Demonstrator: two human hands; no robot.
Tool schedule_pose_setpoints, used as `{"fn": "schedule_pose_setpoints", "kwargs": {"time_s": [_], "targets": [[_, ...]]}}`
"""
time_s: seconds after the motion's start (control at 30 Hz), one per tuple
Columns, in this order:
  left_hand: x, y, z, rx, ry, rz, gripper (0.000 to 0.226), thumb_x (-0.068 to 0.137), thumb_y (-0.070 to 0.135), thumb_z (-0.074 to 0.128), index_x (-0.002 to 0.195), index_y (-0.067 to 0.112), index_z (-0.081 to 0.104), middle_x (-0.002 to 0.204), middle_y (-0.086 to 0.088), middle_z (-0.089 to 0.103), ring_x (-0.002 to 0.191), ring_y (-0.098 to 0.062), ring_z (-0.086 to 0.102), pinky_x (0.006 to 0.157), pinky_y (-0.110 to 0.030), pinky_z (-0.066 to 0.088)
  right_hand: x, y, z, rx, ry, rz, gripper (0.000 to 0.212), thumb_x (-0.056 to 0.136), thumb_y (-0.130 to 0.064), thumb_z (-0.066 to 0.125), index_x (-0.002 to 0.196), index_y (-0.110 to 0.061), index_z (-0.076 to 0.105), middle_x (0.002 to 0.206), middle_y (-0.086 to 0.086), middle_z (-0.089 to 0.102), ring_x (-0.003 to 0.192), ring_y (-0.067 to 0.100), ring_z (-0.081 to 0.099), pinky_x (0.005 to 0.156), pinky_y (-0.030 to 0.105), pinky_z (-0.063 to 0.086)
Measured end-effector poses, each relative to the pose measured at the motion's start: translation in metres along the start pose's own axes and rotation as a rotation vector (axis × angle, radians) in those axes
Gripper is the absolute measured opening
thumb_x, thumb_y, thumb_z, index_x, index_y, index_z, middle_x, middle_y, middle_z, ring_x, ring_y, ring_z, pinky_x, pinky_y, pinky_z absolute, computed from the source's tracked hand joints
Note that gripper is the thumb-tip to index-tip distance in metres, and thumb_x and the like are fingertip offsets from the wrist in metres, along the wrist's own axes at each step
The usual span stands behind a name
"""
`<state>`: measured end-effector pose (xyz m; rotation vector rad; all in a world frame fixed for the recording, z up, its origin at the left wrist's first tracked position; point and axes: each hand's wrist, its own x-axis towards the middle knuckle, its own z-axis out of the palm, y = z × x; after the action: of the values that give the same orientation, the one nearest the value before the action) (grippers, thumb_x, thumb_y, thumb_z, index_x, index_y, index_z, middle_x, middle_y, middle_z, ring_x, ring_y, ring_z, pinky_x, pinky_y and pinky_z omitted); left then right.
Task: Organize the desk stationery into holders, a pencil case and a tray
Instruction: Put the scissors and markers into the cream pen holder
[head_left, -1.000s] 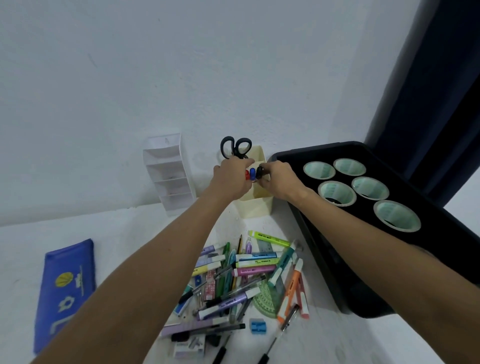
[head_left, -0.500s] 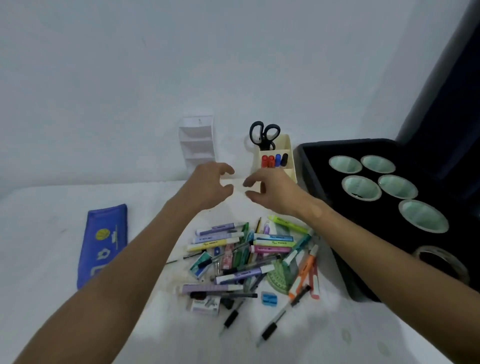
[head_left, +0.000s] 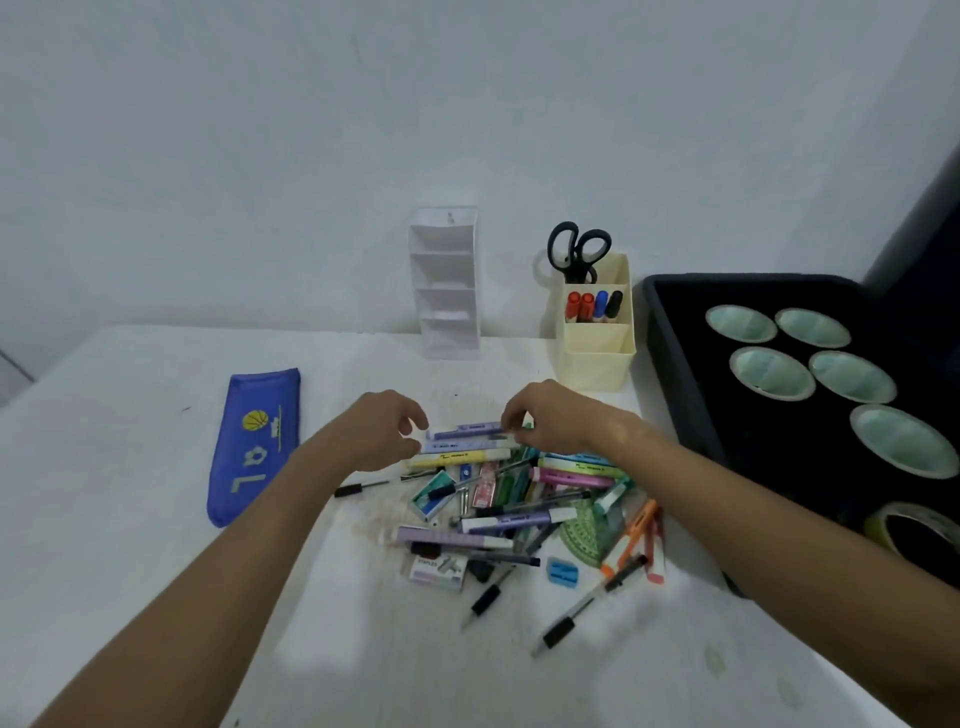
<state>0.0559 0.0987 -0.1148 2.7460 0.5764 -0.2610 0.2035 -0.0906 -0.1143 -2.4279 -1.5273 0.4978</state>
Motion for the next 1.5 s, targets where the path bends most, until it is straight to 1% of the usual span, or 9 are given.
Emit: {"fn": "schedule_pose_setpoints", "kwargs": {"time_s": [0.1,0.23,0.37,0.6,0.7,0.8,1.0,1.4,1.5], "targets": [[0.004,0.005,0.004,-0.007,0.01,0.022,0.031,0.087,0.026,0.064,0.118,0.022,0.064,0.112,0.0,0.065,0.088,-0.011,0.055,0.082,-0.022,0.045,0.007,0.005,-0.001,-0.031,-0.048,0.031,0.028,0.094,-0.016,0.055,0.12,-0.013,0.062,0.126,0.006,0.06,0.108,0.018,0.056,0.089,0.025,0.043],[0.013,0.016,0.004,-0.013,0.023,0.036,0.028,0.09,0.025,0.061,0.117,0.019,0.064,0.112,-0.003,0.065,0.088,-0.013,0.055,0.081,-0.023,0.043,0.017,0.01,-0.001,-0.036,-0.067,0.063,0.036,0.096,-0.011,0.051,0.132,-0.013,0.053,0.137,0.006,0.05,0.115,0.021,0.053,0.081,0.02,0.039],[0.018,0.035,0.008,-0.024,0.05,0.118,0.017,0.089,0.024,0.062,0.103,0.02,0.07,0.099,0.0,0.068,0.077,-0.01,0.055,0.07,-0.02,0.04,0.029,0.014,0.006,-0.091,-0.073,0.079,0.038,0.093,-0.004,0.051,0.13,-0.013,0.055,0.132,0.007,0.055,0.112,0.022,0.055,0.084,0.025,0.043],[0.025,0.049,0.026,0.021,-0.061,0.271,0.029,0.094,0.023,0.056,0.121,0.016,0.066,0.109,-0.008,0.066,0.097,-0.022,0.059,0.081,-0.028,0.044,0.04,0.023,0.016,-0.105,-0.044,0.116,0.033,0.085,-0.002,0.06,0.115,-0.013,0.065,0.118,0.009,0.063,0.1,0.023,0.061,0.087,0.032,0.053],[0.031,0.051,0.026,0.05,-0.08,0.273,0.031,0.092,0.02,0.059,0.122,0.014,0.065,0.112,-0.008,0.066,0.102,-0.025,0.06,0.087,-0.036,0.048,0.04,0.026,0.018,-0.063,-0.022,0.135,0.027,0.087,-0.012,0.063,0.114,-0.01,0.066,0.116,0.009,0.065,0.1,0.022,0.062,0.088,0.029,0.051],[0.036,0.053,0.026,0.031,-0.086,0.271,0.035,0.09,0.016,0.062,0.126,0.017,0.063,0.12,-0.003,0.066,0.107,-0.02,0.06,0.089,-0.027,0.044,0.039,0.027,0.019,-0.013,-0.016,0.153,0.029,0.088,-0.022,0.064,0.113,-0.008,0.066,0.114,0.009,0.067,0.099,0.022,0.062,0.083,0.026,0.048],[0.043,0.054,0.031,0.033,-0.055,0.275,0.033,0.088,0.014,0.065,0.12,0.017,0.066,0.115,-0.002,0.069,0.1,-0.018,0.062,0.09,-0.031,0.05,0.038,0.028,0.02,0.029,0.024,0.159,0.026,0.087,-0.021,0.064,0.11,-0.009,0.066,0.112,0.007,0.064,0.095,0.018,0.058,0.077,0.023,0.044],[0.038,0.042,0.028,0.12,0.076,0.204,0.03,0.091,0.018,0.053,0.119,0.017,0.064,0.114,-0.006,0.066,0.101,-0.023,0.06,0.087,-0.034,0.05,0.019,0.027,0.003,-0.111,-0.016,0.169,0.04,0.093,-0.023,0.057,0.131,-0.012,0.053,0.131,0.009,0.053,0.115,0.024,0.054,0.095,0.031,0.043],[0.029,0.05,0.026,0.051,0.098,0.217,0.031,0.09,0.028,0.058,0.12,0.017,0.063,0.11,-0.004,0.065,0.092,-0.017,0.058,0.079,-0.027,0.045,0.004,0.016,-0.008,-0.118,0.007,0.11,0.025,0.09,-0.022,0.061,0.114,-0.014,0.061,0.114,0.005,0.059,0.096,0.018,0.055,0.08,0.026,0.043]]}}
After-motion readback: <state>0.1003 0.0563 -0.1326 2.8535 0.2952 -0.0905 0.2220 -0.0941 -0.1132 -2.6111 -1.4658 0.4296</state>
